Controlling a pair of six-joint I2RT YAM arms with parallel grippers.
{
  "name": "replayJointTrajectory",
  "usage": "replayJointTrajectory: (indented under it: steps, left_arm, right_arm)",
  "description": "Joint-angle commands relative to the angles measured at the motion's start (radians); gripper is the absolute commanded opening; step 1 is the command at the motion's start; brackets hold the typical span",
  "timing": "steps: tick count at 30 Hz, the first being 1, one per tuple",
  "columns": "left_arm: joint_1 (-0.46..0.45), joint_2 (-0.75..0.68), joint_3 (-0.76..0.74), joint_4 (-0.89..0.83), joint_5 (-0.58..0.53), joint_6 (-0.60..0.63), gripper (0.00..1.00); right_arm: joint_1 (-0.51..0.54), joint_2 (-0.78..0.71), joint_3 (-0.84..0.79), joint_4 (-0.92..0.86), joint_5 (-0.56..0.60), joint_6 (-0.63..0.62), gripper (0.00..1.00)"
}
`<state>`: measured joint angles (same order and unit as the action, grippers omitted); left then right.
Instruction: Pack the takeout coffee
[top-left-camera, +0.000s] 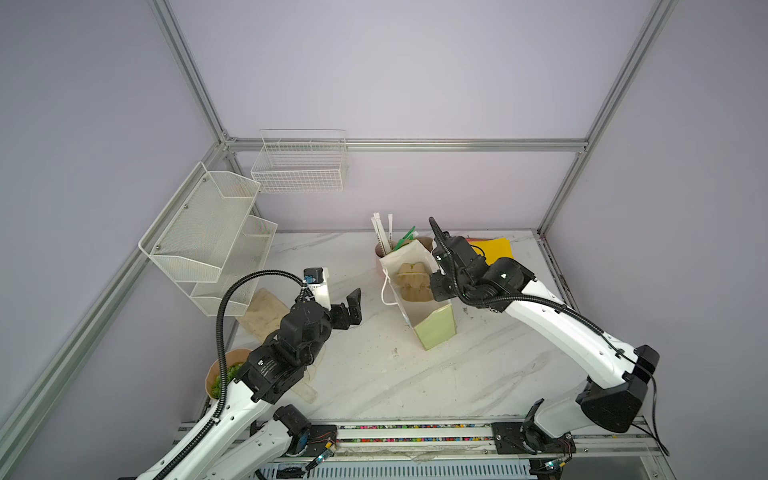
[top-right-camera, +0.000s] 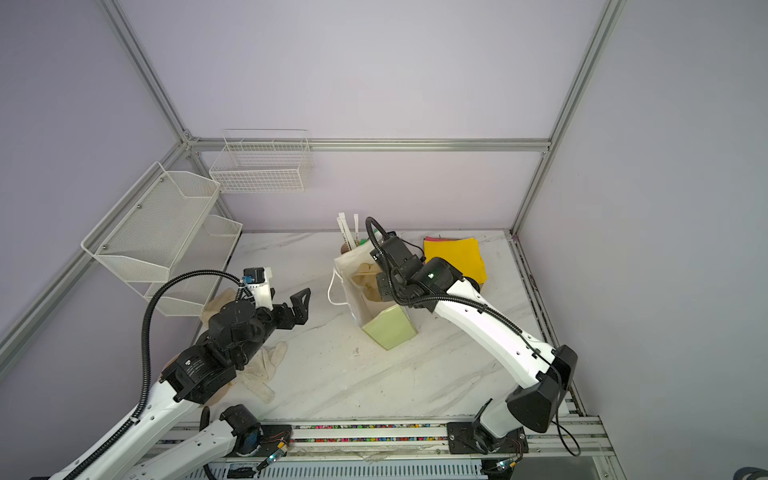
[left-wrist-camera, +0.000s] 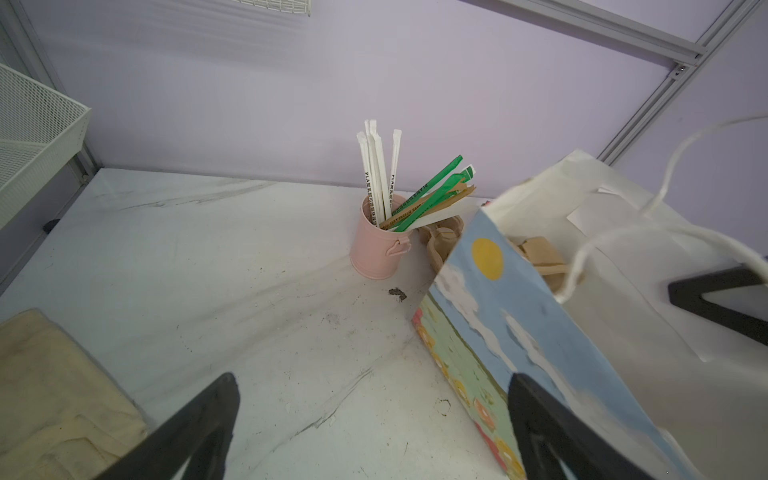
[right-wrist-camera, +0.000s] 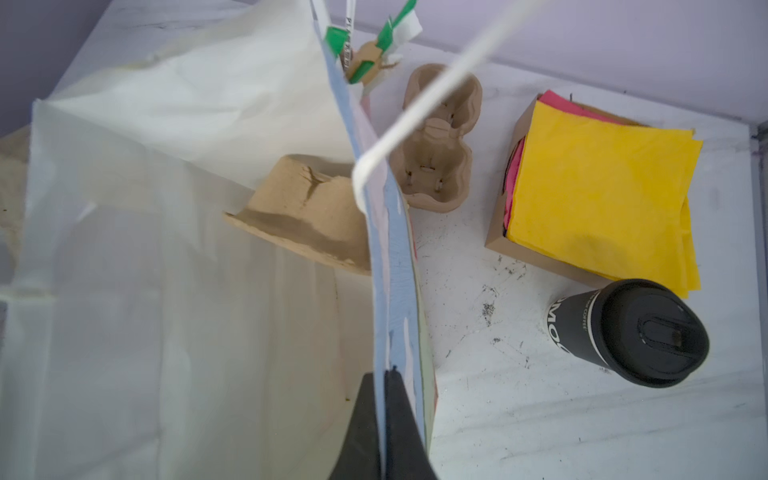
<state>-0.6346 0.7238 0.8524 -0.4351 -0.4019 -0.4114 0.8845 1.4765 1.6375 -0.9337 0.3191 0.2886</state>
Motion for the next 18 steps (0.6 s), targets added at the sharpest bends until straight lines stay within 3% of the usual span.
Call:
replayJointTrajectory:
  steps: [1, 3, 8, 13, 18]
  left_arm:
    - [0.009, -0.052, 0.053, 0.038, -0.032, 0.031, 1.00]
    - [0.009, -0.078, 0.036, 0.050, -0.043, 0.035, 1.00]
    - [0.009, -0.141, -0.011, 0.074, -0.030, 0.054, 1.00]
    - [0.009, -0.153, -0.018, 0.031, 0.026, 0.061, 1.00]
    - [0.009, -0.113, 0.005, 0.012, 0.191, 0.108, 1.00]
  right_arm:
    - [0.156, -0.029, -0.071, 0.032, 0.188, -0.011, 0.00]
    - [0.217, -0.005, -0.122, 0.011, 0.312, 0.041, 0.00]
    - [0.301, -0.020, -0.280, 0.065, 0.385, 0.135, 0.00]
    - [0.311, -0.094, -0.366, 0.158, 0.311, 0.148, 0.00]
    - [0.312, -0.097, -0.362, 0.192, 0.261, 0.136, 0.00]
